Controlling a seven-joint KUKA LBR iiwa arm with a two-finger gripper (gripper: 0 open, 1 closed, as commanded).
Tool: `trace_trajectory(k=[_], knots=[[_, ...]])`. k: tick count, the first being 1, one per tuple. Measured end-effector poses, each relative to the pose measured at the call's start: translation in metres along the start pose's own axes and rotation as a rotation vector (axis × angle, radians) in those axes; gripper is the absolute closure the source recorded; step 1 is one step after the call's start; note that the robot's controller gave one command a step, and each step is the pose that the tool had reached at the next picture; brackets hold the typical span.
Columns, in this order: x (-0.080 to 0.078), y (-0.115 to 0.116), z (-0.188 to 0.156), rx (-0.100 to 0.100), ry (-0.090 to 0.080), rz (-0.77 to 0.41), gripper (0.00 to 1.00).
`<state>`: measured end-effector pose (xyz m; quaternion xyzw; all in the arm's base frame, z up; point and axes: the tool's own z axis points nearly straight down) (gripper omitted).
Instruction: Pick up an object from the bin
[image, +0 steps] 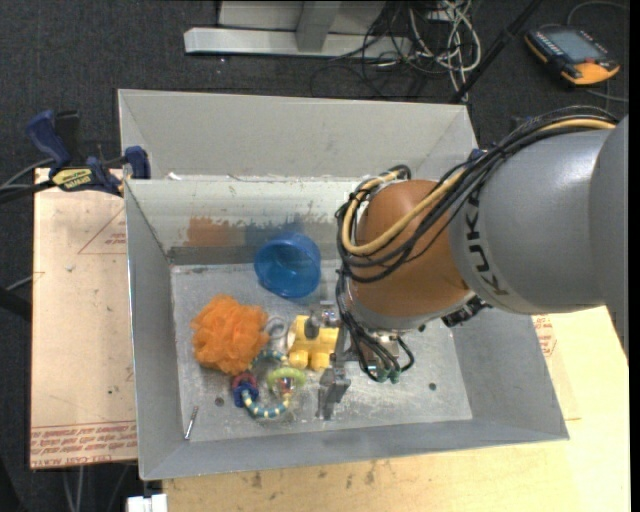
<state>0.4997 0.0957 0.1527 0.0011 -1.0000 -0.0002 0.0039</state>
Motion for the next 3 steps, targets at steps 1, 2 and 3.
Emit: trace_trajectory(k=[1, 2, 3], knots=[[-0.002, 0.000, -0.003, -0.001, -0.007, 0.002, 0.00], [-0.037, 0.008, 0.022, -0.003, -0.016, 0.062, 0.00], [-0.058, 0.011, 0.050, -0.004, -0.028, 0.051, 0.00]])
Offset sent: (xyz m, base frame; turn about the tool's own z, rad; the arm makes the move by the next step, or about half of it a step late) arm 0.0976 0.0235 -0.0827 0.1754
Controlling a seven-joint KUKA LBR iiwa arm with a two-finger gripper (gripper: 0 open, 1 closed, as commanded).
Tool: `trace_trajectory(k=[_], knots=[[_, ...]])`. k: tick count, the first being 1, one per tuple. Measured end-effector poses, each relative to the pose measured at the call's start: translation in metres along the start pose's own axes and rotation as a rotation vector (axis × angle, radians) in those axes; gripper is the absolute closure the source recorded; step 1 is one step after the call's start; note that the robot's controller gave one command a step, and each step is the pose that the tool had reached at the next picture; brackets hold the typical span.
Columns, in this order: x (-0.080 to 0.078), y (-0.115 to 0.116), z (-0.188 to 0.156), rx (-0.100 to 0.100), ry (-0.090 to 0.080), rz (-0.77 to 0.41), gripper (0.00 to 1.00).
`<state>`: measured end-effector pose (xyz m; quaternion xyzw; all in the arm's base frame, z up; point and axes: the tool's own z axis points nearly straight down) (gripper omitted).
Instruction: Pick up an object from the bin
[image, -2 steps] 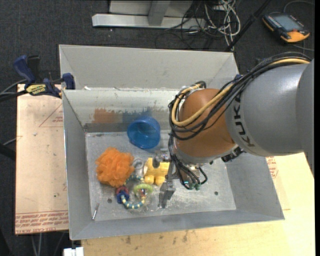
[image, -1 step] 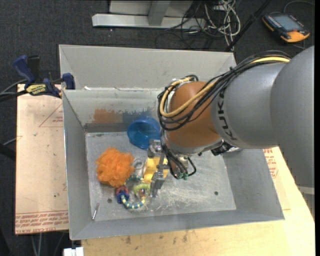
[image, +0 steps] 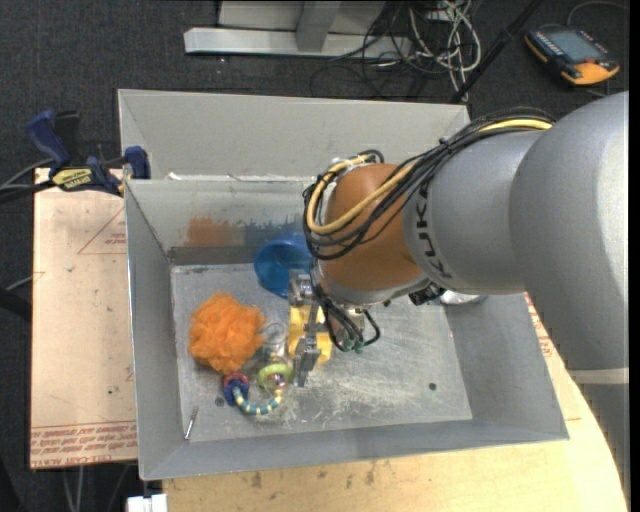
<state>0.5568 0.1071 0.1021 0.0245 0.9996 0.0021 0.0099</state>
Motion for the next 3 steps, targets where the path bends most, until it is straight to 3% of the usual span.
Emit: trace_trajectory(k=[1, 2, 3], knots=[[-0.002, 0.003, 0.029, 0.002, 0.019, -0.155, 1.00], [-0.002, 0.003, 0.029, 0.002, 0.019, -0.155, 1.00], [-0.017, 0.008, -0.137, 0.001, 0.010, -0.162, 1.00]])
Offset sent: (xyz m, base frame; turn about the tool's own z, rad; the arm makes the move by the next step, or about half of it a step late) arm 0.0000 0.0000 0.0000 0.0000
